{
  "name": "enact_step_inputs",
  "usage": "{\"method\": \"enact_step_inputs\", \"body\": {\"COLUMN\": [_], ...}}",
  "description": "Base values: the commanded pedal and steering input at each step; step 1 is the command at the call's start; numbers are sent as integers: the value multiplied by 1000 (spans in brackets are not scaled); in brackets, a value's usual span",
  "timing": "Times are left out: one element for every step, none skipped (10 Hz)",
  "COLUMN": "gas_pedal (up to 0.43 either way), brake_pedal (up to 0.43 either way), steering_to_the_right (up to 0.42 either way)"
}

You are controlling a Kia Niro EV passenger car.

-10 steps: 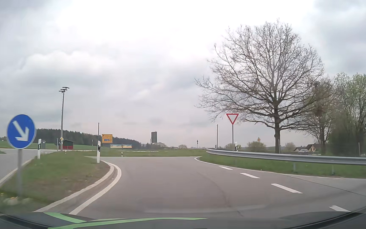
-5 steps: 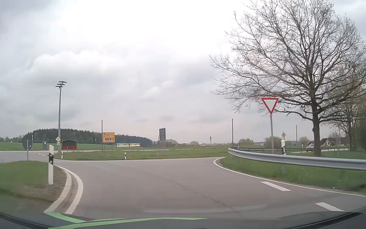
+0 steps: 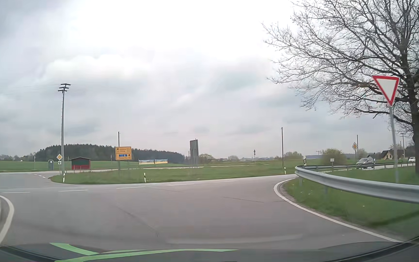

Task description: Follow the waypoints while adhering to traffic rules and regulations

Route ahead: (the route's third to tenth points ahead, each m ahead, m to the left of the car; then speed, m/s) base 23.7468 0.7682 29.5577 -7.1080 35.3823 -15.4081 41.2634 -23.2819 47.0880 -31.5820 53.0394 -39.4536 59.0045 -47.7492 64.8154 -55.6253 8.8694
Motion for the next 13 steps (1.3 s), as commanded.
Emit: {"method": "enact_step_inputs", "body": {"gas_pedal": [0,0,0,0,0,0,0,0,0,0,0,0,0], "brake_pedal": [274,274,274,280,287,287,293,293,293,293,293,305,341], "steering_to_the_right": [-16,-5,-2,0,5,14,20,22,24,27,32,42,55]}}
